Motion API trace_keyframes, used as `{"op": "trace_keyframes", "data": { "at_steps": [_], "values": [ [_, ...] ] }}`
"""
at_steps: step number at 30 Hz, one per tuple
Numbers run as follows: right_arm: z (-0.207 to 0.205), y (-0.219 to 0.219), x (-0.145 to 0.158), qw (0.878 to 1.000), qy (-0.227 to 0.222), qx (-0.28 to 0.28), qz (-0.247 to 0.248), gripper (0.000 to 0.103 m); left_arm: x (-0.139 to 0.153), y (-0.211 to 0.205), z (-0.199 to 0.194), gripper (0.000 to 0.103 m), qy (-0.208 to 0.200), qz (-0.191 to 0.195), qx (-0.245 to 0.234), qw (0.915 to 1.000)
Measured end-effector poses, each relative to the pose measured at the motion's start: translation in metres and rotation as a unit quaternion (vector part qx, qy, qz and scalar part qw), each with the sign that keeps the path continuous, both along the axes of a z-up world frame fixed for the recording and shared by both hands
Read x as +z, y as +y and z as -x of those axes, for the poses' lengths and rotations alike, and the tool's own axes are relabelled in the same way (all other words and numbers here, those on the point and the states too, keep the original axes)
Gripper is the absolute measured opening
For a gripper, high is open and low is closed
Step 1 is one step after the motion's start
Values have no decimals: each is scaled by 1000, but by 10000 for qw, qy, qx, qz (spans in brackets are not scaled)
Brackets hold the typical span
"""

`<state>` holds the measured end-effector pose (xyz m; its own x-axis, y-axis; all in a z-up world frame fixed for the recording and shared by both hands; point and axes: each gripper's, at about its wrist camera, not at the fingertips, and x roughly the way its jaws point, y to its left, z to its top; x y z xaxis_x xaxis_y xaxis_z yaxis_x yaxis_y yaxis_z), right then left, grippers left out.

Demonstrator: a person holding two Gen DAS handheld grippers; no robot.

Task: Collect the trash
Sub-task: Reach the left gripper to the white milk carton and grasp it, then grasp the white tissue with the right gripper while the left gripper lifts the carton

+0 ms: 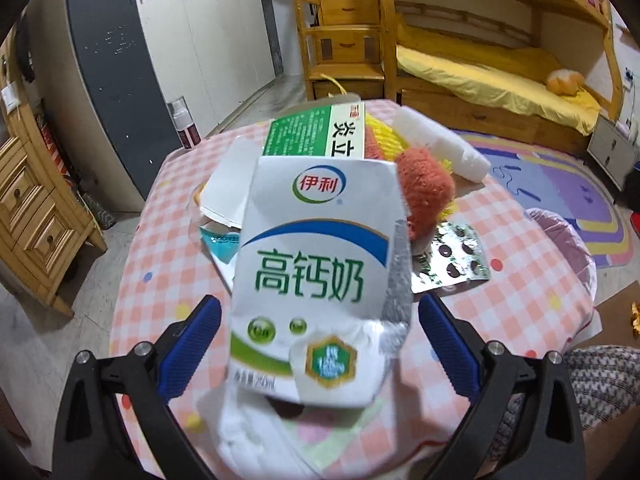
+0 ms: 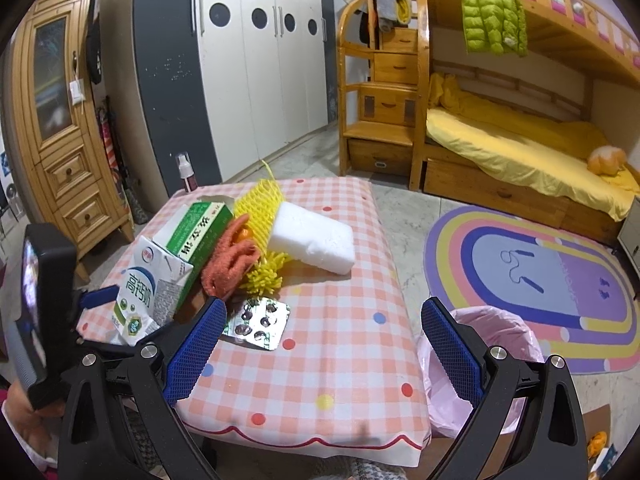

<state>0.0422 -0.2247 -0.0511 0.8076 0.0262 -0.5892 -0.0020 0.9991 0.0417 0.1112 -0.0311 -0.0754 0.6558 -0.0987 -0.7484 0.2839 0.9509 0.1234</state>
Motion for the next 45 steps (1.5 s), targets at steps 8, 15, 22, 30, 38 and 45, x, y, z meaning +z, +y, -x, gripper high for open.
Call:
{"op": "trace_keyframes", "data": {
  "at_steps": [8, 15, 22, 30, 38, 45],
  "values": [
    [15, 18, 12, 9994, -146, 129, 274, 95, 57, 32, 28, 80, -583, 614, -13, 9964],
    [27, 67, 6, 9960, -61, 883, 108, 63, 82, 91, 72, 80, -1081, 355, 727, 9908],
    [24, 144, -43, 9776, 564, 1999, 344, 35, 48, 136, 92, 80, -718, 473, 1204, 9890],
    [12, 197, -77, 9615, 880, 2537, 588, 35, 45, 168, 98, 80, -734, 522, 1497, 9846],
    [4, 220, -96, 9532, 1022, 2697, 907, 25, 38, 182, 93, 80, -590, 781, 1616, 9820],
    [18, 206, -66, 9568, 676, 2747, 666, 2, 42, 176, 97, 80, -651, 641, 1559, 9835]
  ]
}}
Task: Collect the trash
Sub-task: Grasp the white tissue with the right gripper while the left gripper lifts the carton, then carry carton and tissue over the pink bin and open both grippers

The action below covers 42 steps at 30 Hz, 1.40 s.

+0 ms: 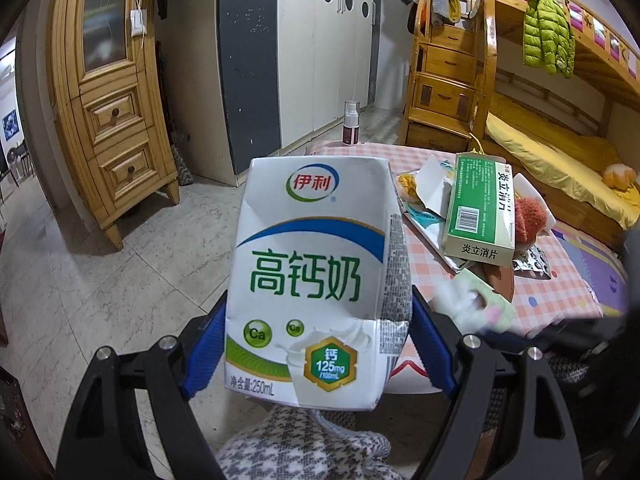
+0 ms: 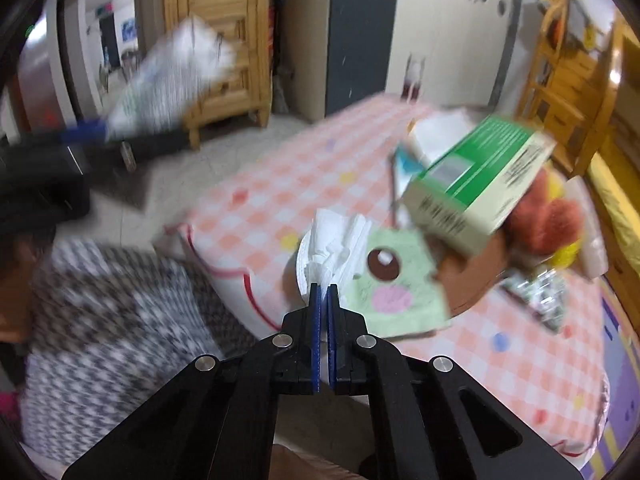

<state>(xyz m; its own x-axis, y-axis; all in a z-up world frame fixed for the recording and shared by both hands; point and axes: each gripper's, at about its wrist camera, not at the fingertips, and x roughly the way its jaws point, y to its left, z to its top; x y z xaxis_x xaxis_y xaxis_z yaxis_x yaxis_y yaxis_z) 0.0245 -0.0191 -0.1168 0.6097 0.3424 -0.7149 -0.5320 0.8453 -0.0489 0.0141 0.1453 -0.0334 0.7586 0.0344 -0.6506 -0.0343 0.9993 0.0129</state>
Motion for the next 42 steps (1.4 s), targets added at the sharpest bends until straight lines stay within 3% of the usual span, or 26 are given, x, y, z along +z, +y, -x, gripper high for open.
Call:
{"op": "trace_keyframes", "data": {
  "at_steps": [4, 8, 12, 17, 23, 27, 31, 38, 41, 42],
  "values": [
    [20, -39, 66, 9966, -653, -249, -444, 2, 12, -15, 4, 80, -100, 5, -220, 9997],
    [43, -104, 120, 9854, -1221, -889, -781, 2, 28, -51, 7, 80, -239, 184, -869, 9958],
    [54, -156, 129, 9750, -1410, -1579, -668, 2, 39, -112, 3, 80, -320, 326, -1840, 9819],
    [50, -221, 105, 9588, -1270, -2513, -371, 2, 32, -199, -4, 80, -256, 212, -2846, 9581],
    [42, -293, 59, 9379, -836, -3355, -260, 2, 2, -302, -26, 80, 182, 179, -3711, 9283],
    [24, -329, 26, 9281, -563, -3676, -187, 2, -16, -355, -51, 80, 436, 331, -3900, 9192],
    [11, -368, -3, 9135, -347, -4040, -336, 2, -36, -404, -72, 80, 606, 229, -4150, 9075],
    [1, -415, -26, 8947, -183, -4432, -527, 4, -56, -460, -101, 81, 882, 271, -4552, 8856],
    [-3, -427, -34, 8894, -18, -4530, -618, 18, -60, -470, -106, 87, 990, 167, -4535, 8856],
    [-3, -430, -35, 8877, 8, -4562, -629, 30, -59, -469, -106, 89, 961, 133, -4511, 8872]
  ]
}}
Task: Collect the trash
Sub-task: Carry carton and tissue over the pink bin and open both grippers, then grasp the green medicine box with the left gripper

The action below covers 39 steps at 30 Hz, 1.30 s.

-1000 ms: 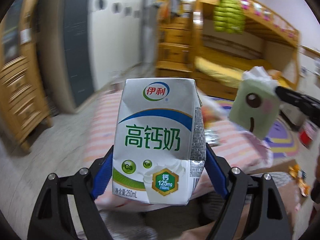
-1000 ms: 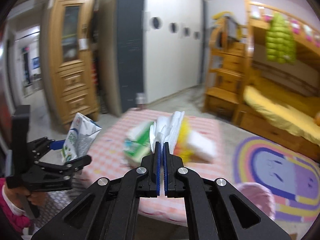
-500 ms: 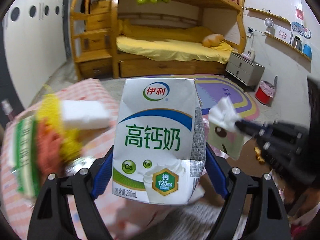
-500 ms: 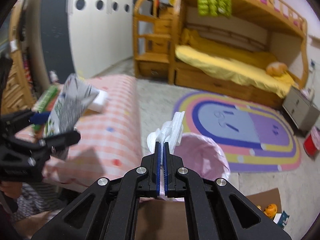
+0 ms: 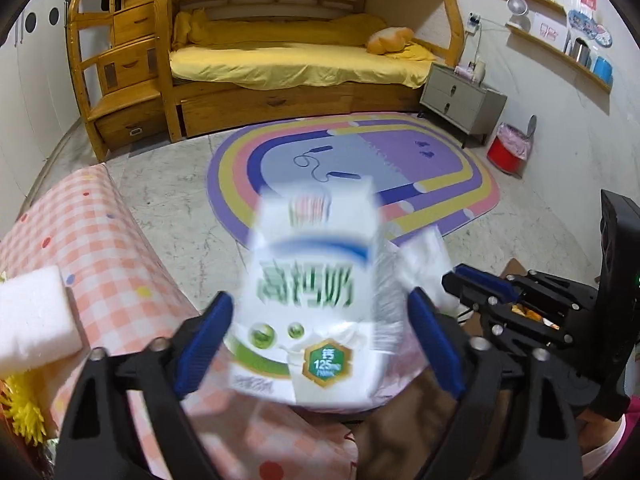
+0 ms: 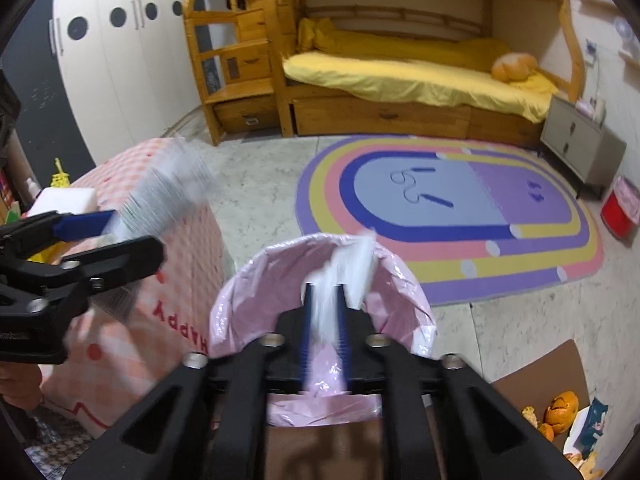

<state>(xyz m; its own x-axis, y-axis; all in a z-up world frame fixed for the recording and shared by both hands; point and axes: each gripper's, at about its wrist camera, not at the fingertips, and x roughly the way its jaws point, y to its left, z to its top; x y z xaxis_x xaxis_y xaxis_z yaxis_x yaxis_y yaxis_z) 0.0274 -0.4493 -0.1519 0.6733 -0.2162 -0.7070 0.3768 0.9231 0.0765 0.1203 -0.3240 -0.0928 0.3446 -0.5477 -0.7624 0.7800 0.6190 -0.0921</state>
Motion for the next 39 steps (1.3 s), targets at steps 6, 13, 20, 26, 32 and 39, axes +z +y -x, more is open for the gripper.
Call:
{"op": "trace_keyframes", "data": {
  "at_steps": [6, 13, 20, 26, 32, 39],
  "values": [
    [12, 2, 15, 9998, -93, -155, 58, 35, 26, 31, 0, 90, -260, 198, 328, 9989],
    [17, 45, 58, 9988, -399, 256, 75, 35, 86, 109, 17, 90, -1015, 373, 1098, 9881],
    [6, 131, 95, 9915, -661, 1117, -54, 43, 97, 198, 27, 92, -1243, 204, 1929, 9731],
    [-7, 195, 102, 9828, -821, 1656, -43, 47, 87, 272, 23, 93, -1261, 32, 2610, 9571],
    [-22, 222, 95, 9831, -1020, 1502, 256, 65, 71, 325, 19, 96, -1296, -132, 3282, 9356],
    [-43, 229, 81, 9869, -915, 1318, 157, 67, 38, 338, 7, 96, -768, -221, 3125, 9465]
  ]
}}
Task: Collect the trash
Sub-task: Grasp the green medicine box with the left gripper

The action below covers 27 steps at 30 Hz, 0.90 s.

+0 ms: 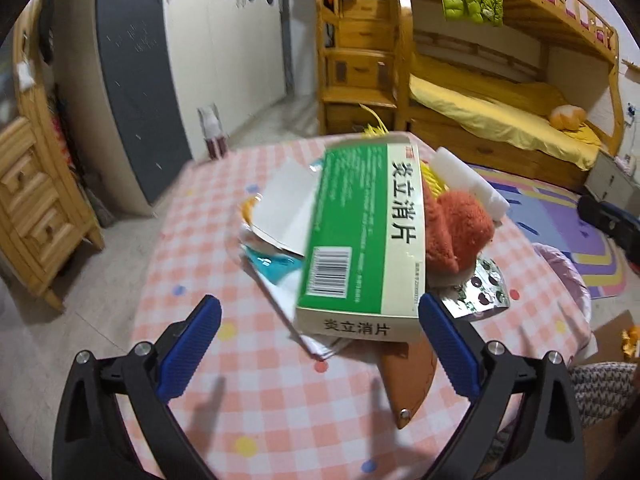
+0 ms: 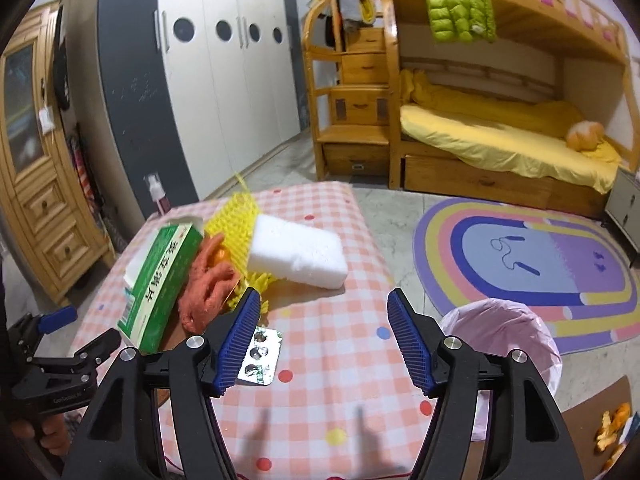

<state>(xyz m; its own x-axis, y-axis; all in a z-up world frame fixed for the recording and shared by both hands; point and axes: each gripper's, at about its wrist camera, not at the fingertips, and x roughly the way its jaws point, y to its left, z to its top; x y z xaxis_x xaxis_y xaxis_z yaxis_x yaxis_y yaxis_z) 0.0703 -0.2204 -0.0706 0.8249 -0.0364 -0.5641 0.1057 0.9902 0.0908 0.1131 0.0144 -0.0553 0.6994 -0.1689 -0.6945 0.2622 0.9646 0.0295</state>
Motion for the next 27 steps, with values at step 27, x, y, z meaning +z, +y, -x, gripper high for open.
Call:
{"op": "trace_keyframes", "data": {
  "at_steps": [27],
  "values": [
    [-6, 29, -5, 9984, 208, 405, 338, 71, 15, 0, 1, 78, -440, 233, -46, 9988]
  ]
}}
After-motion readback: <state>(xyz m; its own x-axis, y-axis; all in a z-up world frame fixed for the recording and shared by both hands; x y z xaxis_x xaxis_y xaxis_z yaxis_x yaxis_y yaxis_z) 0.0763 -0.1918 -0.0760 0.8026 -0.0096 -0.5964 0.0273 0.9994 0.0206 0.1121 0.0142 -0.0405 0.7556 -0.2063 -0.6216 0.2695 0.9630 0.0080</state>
